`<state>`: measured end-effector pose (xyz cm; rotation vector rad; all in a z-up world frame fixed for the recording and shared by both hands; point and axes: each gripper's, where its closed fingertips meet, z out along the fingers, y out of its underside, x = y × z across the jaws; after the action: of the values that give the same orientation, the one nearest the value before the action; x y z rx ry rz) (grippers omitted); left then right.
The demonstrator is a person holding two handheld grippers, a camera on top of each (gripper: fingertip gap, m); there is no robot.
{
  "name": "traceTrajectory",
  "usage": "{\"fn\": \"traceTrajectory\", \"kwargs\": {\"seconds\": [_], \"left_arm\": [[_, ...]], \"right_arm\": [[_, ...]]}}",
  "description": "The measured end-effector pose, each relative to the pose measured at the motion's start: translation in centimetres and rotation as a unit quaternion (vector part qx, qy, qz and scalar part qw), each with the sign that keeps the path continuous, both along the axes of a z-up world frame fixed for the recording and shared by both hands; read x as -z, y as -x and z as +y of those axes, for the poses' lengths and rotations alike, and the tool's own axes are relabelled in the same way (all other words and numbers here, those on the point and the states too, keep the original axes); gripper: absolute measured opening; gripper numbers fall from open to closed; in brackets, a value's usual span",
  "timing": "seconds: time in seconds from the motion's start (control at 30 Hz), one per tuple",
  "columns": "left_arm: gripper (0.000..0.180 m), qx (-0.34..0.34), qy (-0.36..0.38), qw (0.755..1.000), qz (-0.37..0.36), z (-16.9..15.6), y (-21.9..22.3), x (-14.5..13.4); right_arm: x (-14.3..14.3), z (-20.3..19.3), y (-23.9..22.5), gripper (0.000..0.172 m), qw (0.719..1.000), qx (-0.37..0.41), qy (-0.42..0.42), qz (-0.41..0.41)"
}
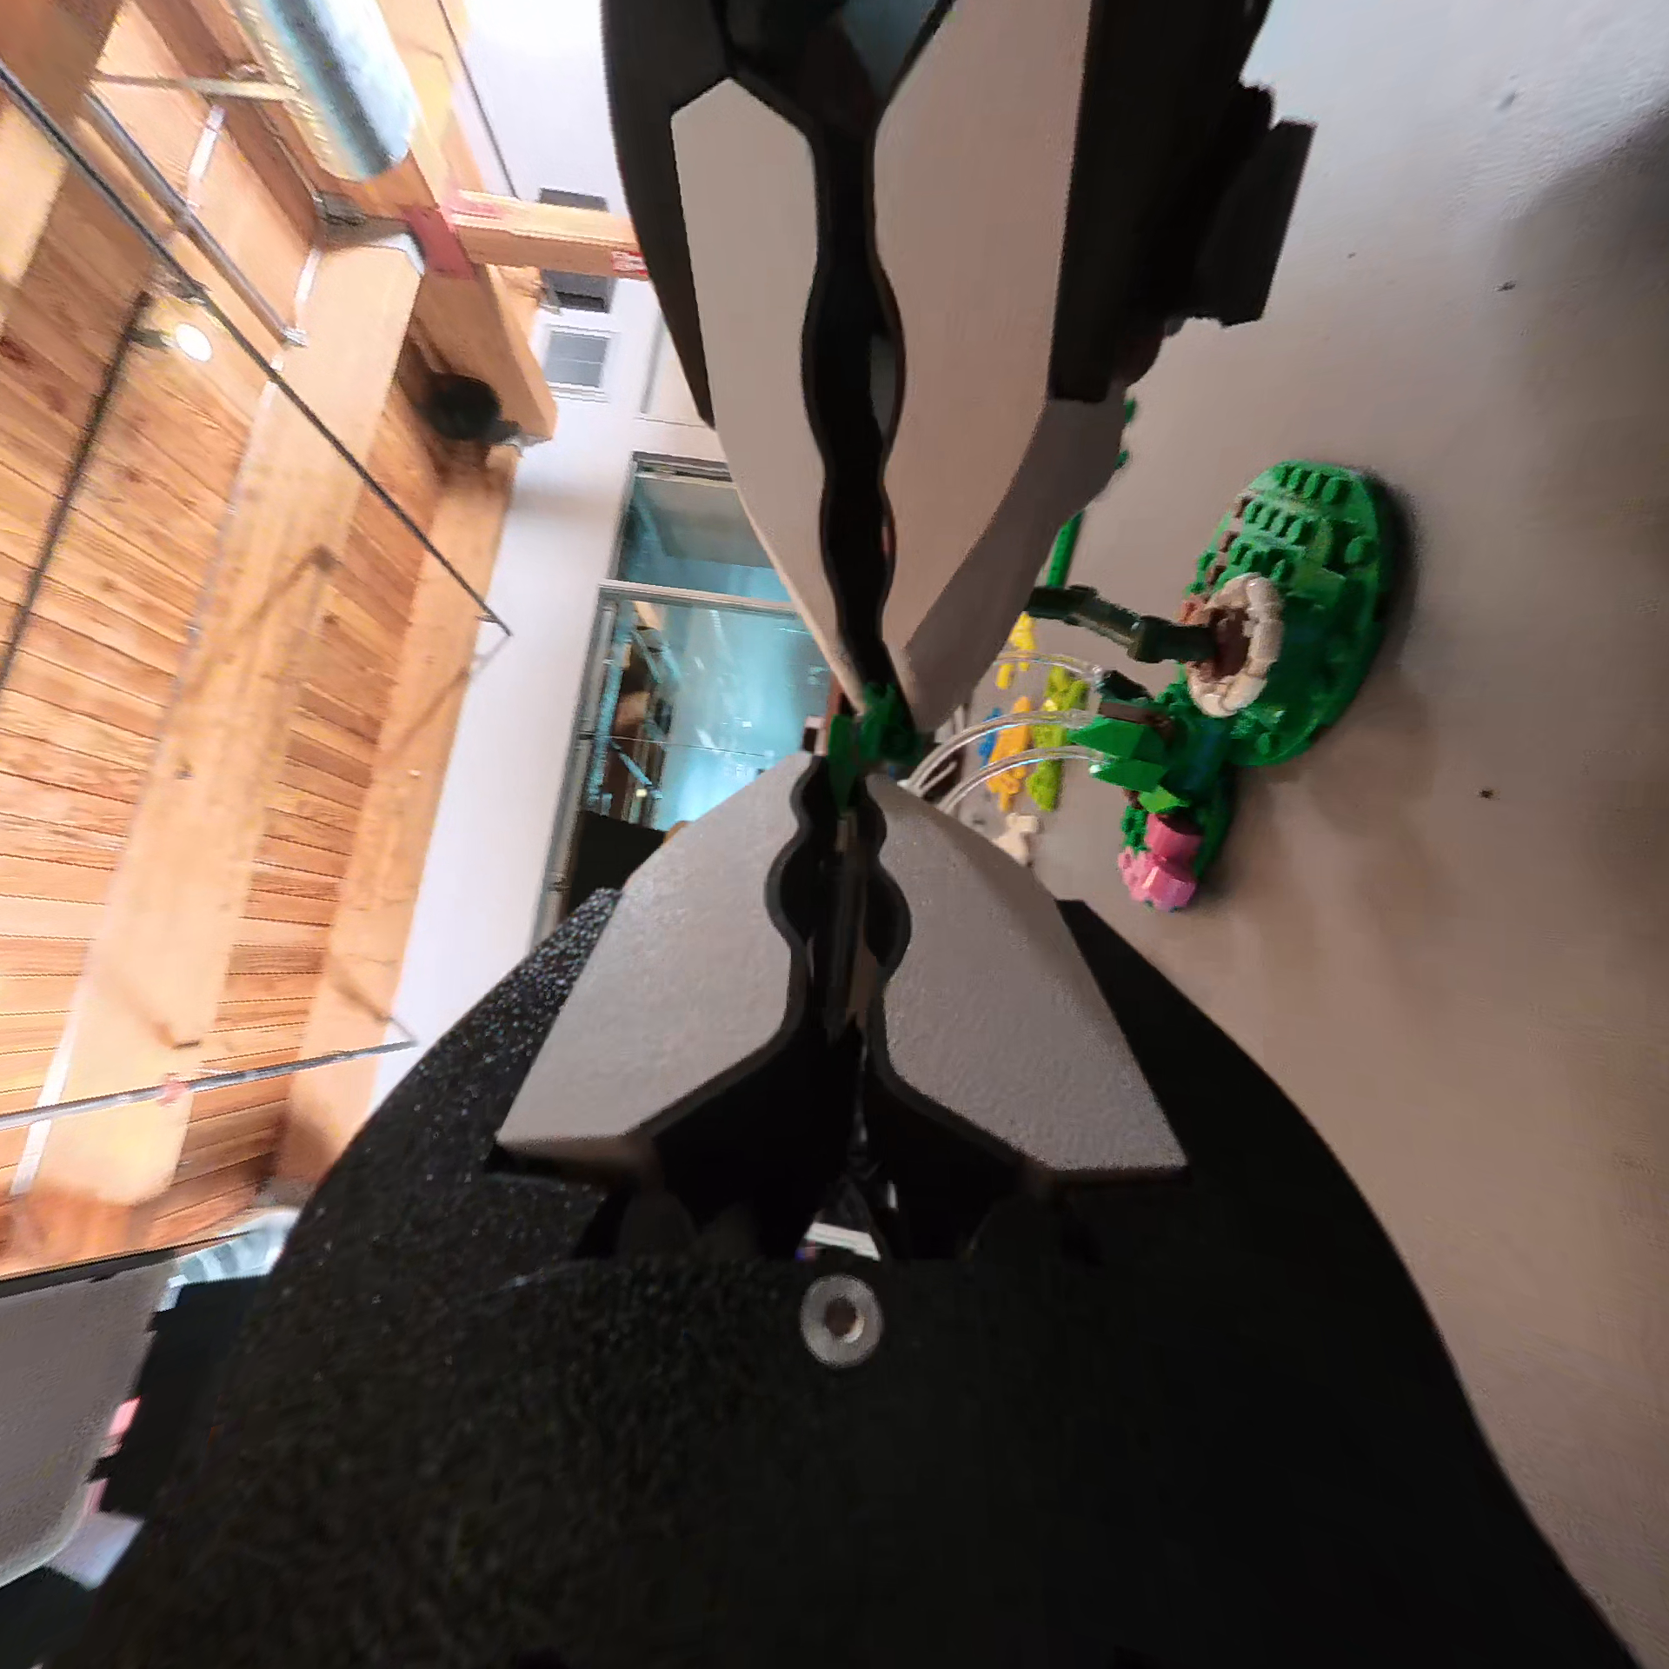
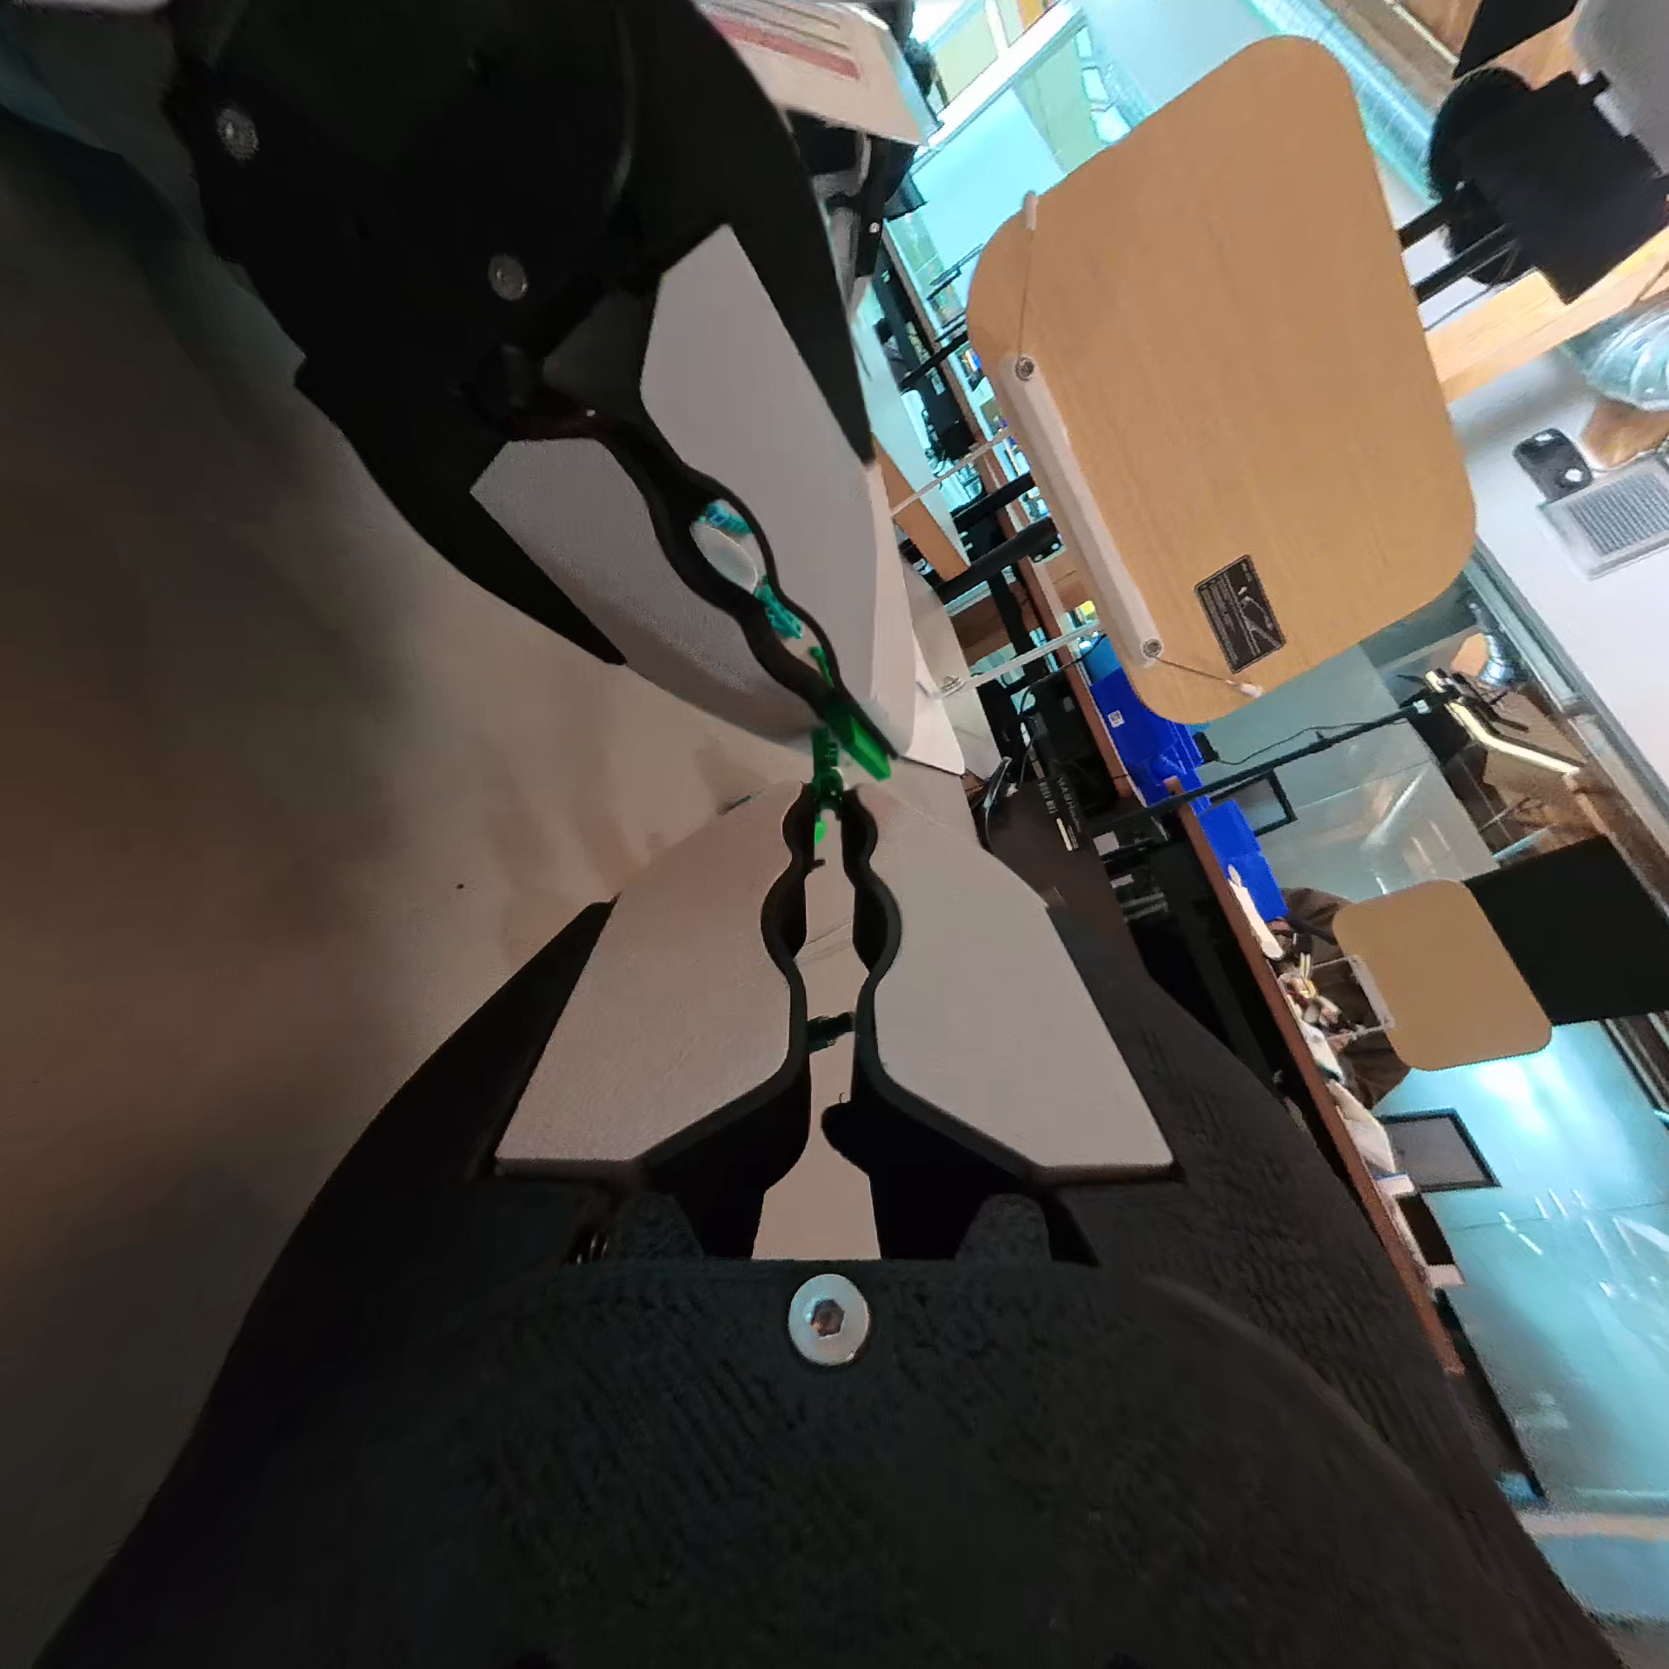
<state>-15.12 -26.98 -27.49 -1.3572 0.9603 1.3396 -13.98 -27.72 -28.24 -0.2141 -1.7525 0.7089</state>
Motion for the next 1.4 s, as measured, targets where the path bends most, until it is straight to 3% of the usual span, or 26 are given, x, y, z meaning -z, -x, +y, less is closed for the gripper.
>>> {"fn": "traceTrajectory", "kwargs": {"seconds": [0.2,0.37,0.57,0.73,0.87,0.97,1.03,1.13,1.23,1.3,1.4], "left_arm": [[0.004,-0.014,-0.001,1.000,0.024,0.0,0.8,0.2],[0.004,-0.011,-0.001,1.000,0.018,-0.1,0.7,-0.3],[0.004,-0.006,0.011,1.000,-0.006,-0.1,0.7,0.0],[0.008,-0.002,0.056,0.984,-0.168,0.3,1.4,1.6],[0.005,-0.019,0.043,0.970,-0.237,0.1,3.0,1.4],[0.005,-0.021,0.011,0.960,-0.279,-0.2,4.1,0.7],[0.005,-0.022,-0.008,0.947,-0.319,-0.3,4.8,0.4],[0.005,-0.009,-0.034,0.923,-0.382,-0.4,5.6,0.1],[0.005,-0.006,-0.062,0.909,-0.413,-0.7,6.4,-0.5],[0.006,-0.019,-0.092,0.904,-0.417,-1.1,7.5,-1.1],[0.006,-0.055,-0.142,0.900,-0.408,-2.3,10.0,-2.2]], "right_arm": [[0.7,0.1,-0.1,0.004,0.999,-0.009,0.007,-0.031],[2.9,-0.7,-0.4,0.004,0.996,-0.022,-0.046,-0.073],[1.9,-0.4,-0.2,0.005,0.998,-0.005,-0.026,-0.054],[1.3,0.0,0.0,0.004,0.999,0.005,-0.002,-0.050],[1.2,-0.3,-0.3,0.004,0.999,0.000,-0.024,-0.029],[-2.7,0.9,-0.5,0.004,0.998,0.012,0.042,0.037],[-4.7,4.4,0.4,0.005,0.992,0.062,0.101,0.044],[-3.2,10.2,3.1,0.005,0.979,0.139,0.136,-0.067],[0.3,14.3,6.2,0.004,0.968,0.181,0.066,-0.159],[1.6,14.8,7.9,0.005,0.968,0.168,0.037,-0.185],[2.0,12.3,10.2,0.005,0.971,0.093,0.032,-0.216]]}}
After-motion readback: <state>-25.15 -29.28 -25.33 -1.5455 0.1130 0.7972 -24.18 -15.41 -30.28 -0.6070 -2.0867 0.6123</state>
